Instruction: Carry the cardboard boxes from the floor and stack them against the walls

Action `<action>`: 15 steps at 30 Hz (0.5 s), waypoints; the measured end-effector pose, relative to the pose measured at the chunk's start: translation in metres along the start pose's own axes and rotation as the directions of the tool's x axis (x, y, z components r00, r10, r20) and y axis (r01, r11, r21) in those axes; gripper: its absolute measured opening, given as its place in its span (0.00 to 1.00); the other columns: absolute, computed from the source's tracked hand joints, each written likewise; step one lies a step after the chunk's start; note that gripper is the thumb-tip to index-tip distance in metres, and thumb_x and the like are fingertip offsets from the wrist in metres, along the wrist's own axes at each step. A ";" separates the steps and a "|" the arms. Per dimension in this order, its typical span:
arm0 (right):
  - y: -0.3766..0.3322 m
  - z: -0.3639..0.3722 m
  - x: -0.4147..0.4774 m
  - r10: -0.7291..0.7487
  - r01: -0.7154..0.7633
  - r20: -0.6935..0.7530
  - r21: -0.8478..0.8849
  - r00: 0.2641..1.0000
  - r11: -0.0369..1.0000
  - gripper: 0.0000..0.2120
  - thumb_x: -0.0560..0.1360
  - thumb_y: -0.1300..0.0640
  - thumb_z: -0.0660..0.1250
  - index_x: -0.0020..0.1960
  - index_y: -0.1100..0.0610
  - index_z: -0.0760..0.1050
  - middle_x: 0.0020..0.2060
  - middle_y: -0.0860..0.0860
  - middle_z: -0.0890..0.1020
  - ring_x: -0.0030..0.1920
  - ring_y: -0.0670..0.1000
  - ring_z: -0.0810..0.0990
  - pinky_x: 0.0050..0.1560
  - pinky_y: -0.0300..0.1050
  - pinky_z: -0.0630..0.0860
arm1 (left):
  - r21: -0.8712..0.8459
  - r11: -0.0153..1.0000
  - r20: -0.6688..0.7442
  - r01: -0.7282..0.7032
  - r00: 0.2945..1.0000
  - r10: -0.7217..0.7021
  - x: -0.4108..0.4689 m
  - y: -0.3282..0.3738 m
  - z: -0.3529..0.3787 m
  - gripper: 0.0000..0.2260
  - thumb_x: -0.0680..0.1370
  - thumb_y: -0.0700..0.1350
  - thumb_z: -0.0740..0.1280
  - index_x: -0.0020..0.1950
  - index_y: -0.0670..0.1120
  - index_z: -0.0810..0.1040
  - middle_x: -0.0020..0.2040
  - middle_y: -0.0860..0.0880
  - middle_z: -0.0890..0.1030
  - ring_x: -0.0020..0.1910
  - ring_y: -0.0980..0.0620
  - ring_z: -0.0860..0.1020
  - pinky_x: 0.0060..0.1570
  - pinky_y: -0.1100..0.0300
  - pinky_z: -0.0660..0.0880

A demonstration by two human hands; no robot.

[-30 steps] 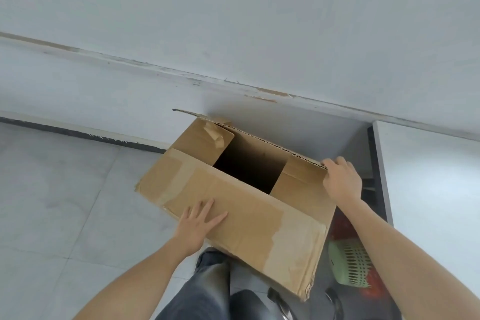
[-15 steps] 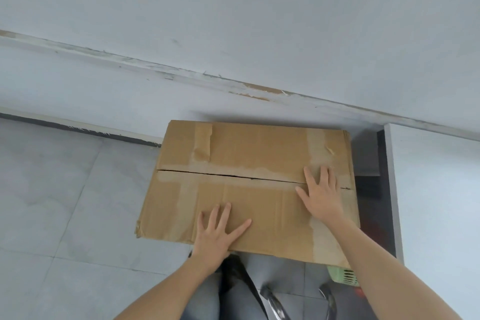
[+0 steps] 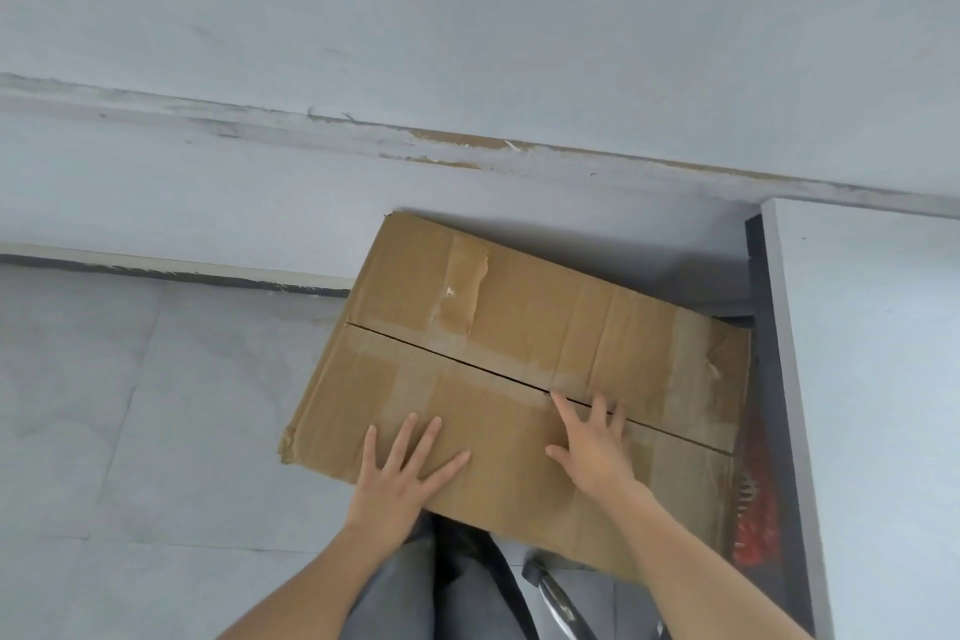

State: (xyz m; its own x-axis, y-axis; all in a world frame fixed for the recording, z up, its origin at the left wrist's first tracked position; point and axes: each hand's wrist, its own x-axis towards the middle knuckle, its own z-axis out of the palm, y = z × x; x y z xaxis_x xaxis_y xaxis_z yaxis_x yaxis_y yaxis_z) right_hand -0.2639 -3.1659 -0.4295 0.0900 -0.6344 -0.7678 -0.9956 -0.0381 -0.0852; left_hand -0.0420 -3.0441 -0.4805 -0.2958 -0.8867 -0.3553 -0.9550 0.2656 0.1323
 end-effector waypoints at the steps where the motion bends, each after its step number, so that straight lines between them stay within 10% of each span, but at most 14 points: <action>1: -0.003 0.000 0.001 0.008 -0.008 -0.012 0.035 1.000 0.999 0.29 0.79 0.49 0.59 0.75 0.43 0.49 0.74 0.61 0.46 0.73 0.69 0.40 0.72 0.61 0.50 | 0.006 1.000 -0.007 -0.007 1.000 0.007 0.000 0.003 0.005 0.68 0.46 0.43 0.81 0.77 0.57 0.45 0.78 0.44 0.41 0.75 0.38 0.50 0.64 0.29 0.53; 4: -0.016 0.004 0.002 0.029 -0.025 -0.049 0.088 0.998 0.996 0.25 0.78 0.47 0.61 0.71 0.47 0.57 0.72 0.62 0.50 0.72 0.70 0.41 0.73 0.63 0.46 | 0.024 1.000 -0.003 0.003 1.000 -0.003 -0.010 0.010 0.018 0.66 0.48 0.46 0.81 0.77 0.57 0.44 0.78 0.43 0.41 0.74 0.37 0.54 0.68 0.34 0.38; 9: -0.025 0.008 0.001 0.055 -0.047 -0.058 0.138 0.997 0.989 0.22 0.74 0.47 0.67 0.63 0.52 0.63 0.72 0.62 0.52 0.72 0.70 0.42 0.73 0.63 0.45 | -0.036 0.997 0.004 0.072 0.997 -0.072 -0.029 0.015 0.031 0.63 0.53 0.61 0.80 0.77 0.57 0.44 0.78 0.43 0.42 0.76 0.38 0.47 0.68 0.34 0.39; 13: -0.030 -0.003 0.003 0.042 -0.029 -0.065 0.181 0.997 0.983 0.19 0.72 0.48 0.69 0.54 0.51 0.62 0.68 0.60 0.59 0.72 0.68 0.47 0.72 0.62 0.49 | -0.079 0.992 -0.193 0.098 0.975 -0.112 -0.032 0.005 0.024 0.34 0.76 0.68 0.51 0.77 0.58 0.45 0.78 0.44 0.45 0.73 0.39 0.57 0.65 0.36 0.52; 15: -0.035 -0.007 0.005 0.013 0.005 -0.098 0.176 0.995 0.984 0.20 0.71 0.46 0.70 0.55 0.51 0.63 0.68 0.59 0.60 0.73 0.67 0.49 0.72 0.60 0.50 | -0.266 0.894 -0.235 0.362 0.875 -0.424 -0.026 -0.014 0.001 0.30 0.77 0.67 0.44 0.77 0.56 0.51 0.76 0.40 0.55 0.70 0.39 0.60 0.66 0.41 0.52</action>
State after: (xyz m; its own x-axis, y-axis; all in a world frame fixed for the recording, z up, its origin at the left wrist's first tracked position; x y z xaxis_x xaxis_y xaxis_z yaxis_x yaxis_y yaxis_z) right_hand -0.2290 -3.1734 -0.4260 0.0746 -0.7076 -0.7026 -0.9753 0.0952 -0.1995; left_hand -0.0207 -3.0241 -0.4737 0.1516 -0.9771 -0.1496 -0.9542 -0.1841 0.2356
